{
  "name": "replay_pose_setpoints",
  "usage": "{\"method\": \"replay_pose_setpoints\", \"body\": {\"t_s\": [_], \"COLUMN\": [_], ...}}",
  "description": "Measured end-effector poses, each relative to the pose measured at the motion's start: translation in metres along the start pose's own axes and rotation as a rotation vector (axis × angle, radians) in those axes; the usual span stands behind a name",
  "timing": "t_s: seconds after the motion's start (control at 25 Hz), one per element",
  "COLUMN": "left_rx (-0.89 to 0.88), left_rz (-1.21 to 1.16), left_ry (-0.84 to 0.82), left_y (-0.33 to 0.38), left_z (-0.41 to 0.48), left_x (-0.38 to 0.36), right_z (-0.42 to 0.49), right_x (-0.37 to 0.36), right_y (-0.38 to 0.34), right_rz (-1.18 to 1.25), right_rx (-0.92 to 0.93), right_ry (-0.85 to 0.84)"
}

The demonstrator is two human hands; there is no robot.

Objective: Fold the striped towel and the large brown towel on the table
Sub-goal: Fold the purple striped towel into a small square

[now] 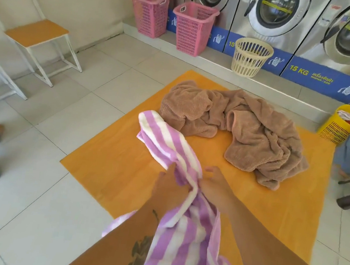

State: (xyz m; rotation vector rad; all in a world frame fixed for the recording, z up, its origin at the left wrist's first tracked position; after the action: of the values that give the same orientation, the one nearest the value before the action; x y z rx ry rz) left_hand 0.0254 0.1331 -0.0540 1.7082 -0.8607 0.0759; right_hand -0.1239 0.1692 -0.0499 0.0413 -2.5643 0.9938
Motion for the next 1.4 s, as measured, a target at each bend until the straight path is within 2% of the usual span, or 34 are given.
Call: {"method": "replay_pose_setpoints", "body": {"t_s": [0.08, 0.16, 0.2, 0.28, 0.44, 0.6, 0.72, 0.8, 0.84, 0.92, 1.0, 1.12, 1.2, 1.32, 1.4], "left_rx": [0.011, 0.015, 0.025, 0.016, -0.081, -0.120, -0.131, -0.212, -0.272, -0.362, -0.398, -0.513, -0.638, -0.828, -0.889], "left_rz": [-0.139, -0.352, -0.442, -0.455, -0.179, -0.226, -0.166, 0.089, 0.209, 0.323, 0.377, 0.352, 0.297, 0.310, 0.309], "left_ry": [0.050, 0.035, 0.016, 0.041, 0.216, 0.281, 0.092, -0.067, -0.082, -0.002, 0.153, 0.341, 0.431, 0.522, 0.541], "left_y": [0.020, 0.030, 0.037, 0.044, 0.049, 0.050, 0.052, 0.054, 0.053, 0.048, 0.048, 0.062, 0.086, 0.119, 0.132], "left_z": [0.000, 0.004, 0.002, 0.001, 0.008, 0.011, 0.013, 0.012, 0.011, 0.012, 0.015, 0.026, 0.027, 0.022, 0.023], "left_x": [0.001, 0.002, 0.003, 0.010, 0.048, 0.084, 0.087, 0.081, 0.079, 0.088, 0.114, 0.163, 0.191, 0.220, 0.235], "right_z": [0.005, 0.002, 0.000, -0.005, -0.013, -0.021, -0.030, -0.039, -0.043, -0.052, -0.068, -0.092, -0.103, -0.128, -0.149], "right_x": [0.000, 0.010, 0.021, 0.045, 0.083, 0.116, 0.116, 0.102, 0.095, 0.093, 0.104, 0.133, 0.144, 0.146, 0.142], "right_y": [0.000, 0.005, 0.006, 0.006, 0.000, -0.003, -0.014, -0.023, -0.024, -0.029, -0.040, -0.056, -0.066, -0.094, -0.108], "right_rz": [0.191, 0.326, 0.343, 0.271, 0.292, 0.325, 0.123, -0.059, -0.130, -0.177, -0.066, 0.496, 0.697, 0.583, 0.342], "right_rx": [0.009, -0.007, -0.001, 0.050, 0.125, 0.180, 0.209, 0.192, 0.171, 0.164, 0.217, 0.238, 0.246, 0.390, 0.454], "right_ry": [-0.105, -0.134, -0.092, 0.056, 0.189, 0.272, 0.276, 0.200, 0.189, 0.256, 0.408, 0.539, 0.557, 0.594, 0.670]}}
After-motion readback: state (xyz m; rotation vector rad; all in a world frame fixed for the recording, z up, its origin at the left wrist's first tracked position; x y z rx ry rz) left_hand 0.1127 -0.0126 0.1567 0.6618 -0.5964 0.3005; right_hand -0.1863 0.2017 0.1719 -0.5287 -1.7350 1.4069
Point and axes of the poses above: each hand's wrist, its own z-axis towards the middle knuckle, its own x-axis out of the back of the hand, y = z × x, the point moved 7 cm from there along z, towards the middle knuckle, and after that the axes turned 10 degrees about -x, right-handed, at the moved point
